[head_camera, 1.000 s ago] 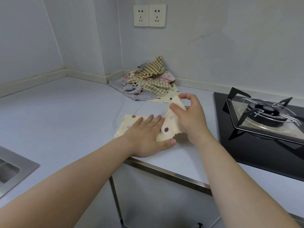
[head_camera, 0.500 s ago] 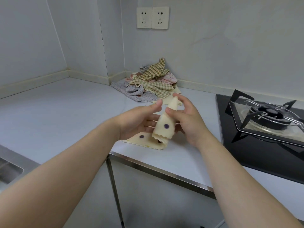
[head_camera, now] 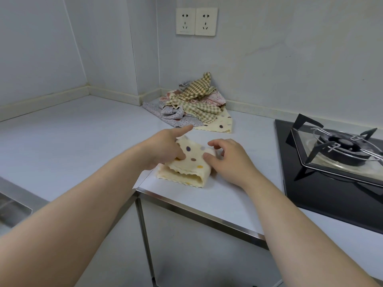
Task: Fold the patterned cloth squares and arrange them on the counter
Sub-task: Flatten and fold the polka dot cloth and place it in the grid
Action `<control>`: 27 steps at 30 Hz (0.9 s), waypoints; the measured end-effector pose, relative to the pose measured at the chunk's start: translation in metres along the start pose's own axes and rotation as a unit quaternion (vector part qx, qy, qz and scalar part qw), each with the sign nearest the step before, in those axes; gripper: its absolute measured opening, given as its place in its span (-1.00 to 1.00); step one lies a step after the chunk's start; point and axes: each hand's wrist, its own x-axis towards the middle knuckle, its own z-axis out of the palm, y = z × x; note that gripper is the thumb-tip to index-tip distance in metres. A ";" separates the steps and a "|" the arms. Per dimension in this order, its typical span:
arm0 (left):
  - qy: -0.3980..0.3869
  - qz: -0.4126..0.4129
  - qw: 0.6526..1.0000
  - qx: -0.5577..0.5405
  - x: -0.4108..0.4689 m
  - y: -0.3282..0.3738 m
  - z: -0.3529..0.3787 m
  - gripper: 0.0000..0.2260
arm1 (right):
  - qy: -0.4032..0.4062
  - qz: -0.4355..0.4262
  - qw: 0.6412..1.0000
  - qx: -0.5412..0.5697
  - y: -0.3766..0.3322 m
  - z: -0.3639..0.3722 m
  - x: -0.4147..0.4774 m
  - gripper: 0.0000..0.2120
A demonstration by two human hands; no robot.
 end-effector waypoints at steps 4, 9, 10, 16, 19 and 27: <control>-0.041 -0.002 0.996 0.073 -0.004 0.005 -0.008 -0.42 | -0.014 0.015 0.999 -0.040 0.001 -0.001 0.003 -0.55; -0.045 -0.033 0.994 0.096 -0.006 0.004 -0.019 -0.71 | -0.035 0.013 0.997 -0.067 0.004 0.000 0.005 -0.56; -0.046 -0.038 0.993 0.097 -0.006 0.003 -0.020 -0.74 | -0.035 0.014 0.997 -0.066 0.003 0.000 0.005 -0.51; -0.012 -0.033 0.990 0.138 -0.003 -0.001 -0.020 -0.90 | -0.035 0.008 0.997 -0.066 0.002 0.000 0.005 -0.56; 0.048 -0.004 0.958 0.282 0.001 -0.003 -0.012 -0.88 | -0.031 0.004 0.997 -0.073 0.001 0.000 0.005 -0.62; 0.141 0.035 0.899 0.413 0.020 -0.030 0.013 -0.63 | -0.037 0.011 0.998 -0.054 0.001 0.000 0.005 -0.71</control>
